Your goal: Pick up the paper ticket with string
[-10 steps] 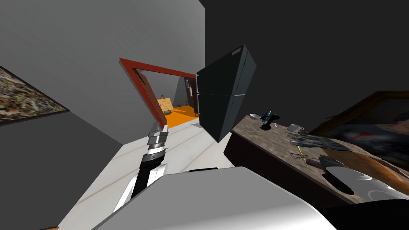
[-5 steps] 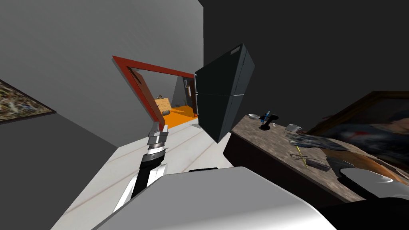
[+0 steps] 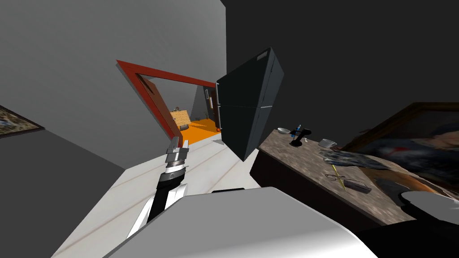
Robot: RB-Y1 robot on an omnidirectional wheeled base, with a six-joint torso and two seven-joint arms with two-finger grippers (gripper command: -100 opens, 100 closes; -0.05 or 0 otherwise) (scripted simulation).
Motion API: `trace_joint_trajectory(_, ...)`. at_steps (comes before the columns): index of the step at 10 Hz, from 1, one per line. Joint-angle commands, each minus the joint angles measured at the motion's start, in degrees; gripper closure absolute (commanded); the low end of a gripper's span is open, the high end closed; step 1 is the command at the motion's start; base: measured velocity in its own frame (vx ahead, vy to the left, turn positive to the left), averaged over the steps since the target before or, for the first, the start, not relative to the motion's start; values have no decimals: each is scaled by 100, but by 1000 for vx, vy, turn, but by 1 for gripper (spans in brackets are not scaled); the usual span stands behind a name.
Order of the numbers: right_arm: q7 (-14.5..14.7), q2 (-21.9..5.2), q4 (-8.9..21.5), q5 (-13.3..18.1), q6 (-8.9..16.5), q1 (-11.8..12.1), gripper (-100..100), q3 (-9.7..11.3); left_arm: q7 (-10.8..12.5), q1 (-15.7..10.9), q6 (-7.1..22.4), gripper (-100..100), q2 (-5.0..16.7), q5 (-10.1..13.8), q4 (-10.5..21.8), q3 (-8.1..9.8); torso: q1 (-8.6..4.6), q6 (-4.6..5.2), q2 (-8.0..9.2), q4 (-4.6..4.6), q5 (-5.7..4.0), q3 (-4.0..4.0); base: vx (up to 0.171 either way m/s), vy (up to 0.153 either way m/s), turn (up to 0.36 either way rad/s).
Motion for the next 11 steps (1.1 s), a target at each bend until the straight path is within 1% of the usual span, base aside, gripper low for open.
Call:
trace_joint_trajectory(1, -53, -162, -16, -24, -173, 91, -100, 182, 0, 0, 0, 0, 0, 0, 0, 0, 0, 0, 0, 0, 0, 0, 39, -25, -37)
trace_joint_trajectory(2, -11, -268, 1, -22, -348, 162, -100, 256, 0, 0, 0, 0, 0, 0, 0, 0, -2, 1, 4, 1, 0, 3, 70, -34, -58)
trace_joint_trajectory(3, -11, -268, 1, -22, -360, 162, -100, 256, 0, 0, 0, 0, 0, 0, 0, 0, -5, 2, -2, 0, -1, -1, 61, -26, -20)
trace_joint_trajectory(7, 68, -635, 60, -57, -1107, 441, -100, 510, 0, 0, 0, 0, 0, 0, 0, 0, -15, 1, -9, -2, -4, -5, 78, -51, -44)
trace_joint_trajectory(8, 68, -635, 60, -57, -1180, 441, -100, 510, 0, 1, 0, 0, 1, 0, 0, 1, -20, -1, -15, -3, -5, -8, 70, -40, -12)
trace_joint_trajectory(9, 58, -706, 71, -80, -1358, 508, -100, 559, 0, 0, 0, 0, 0, 0, 0, 0, -11, -2, -8, -2, -5, -5, 63, -22, -23)
trace_joint_trajectory(10, 58, -706, 71, -80, -1406, 508, -100, 559, 0, 0, 0, 0, 0, 0, 0, 0, -5, -1, -5, -1, -3, -3, 47, -14, -15)
trace_joint_trajectory(11, 35, -766, 79, -108, -1641, 573, -100, 603, 0, 0, 0, 0, 0, 0, 0, 0, -1, -1, 1, 0, -2, 0, 58, -15, -19)
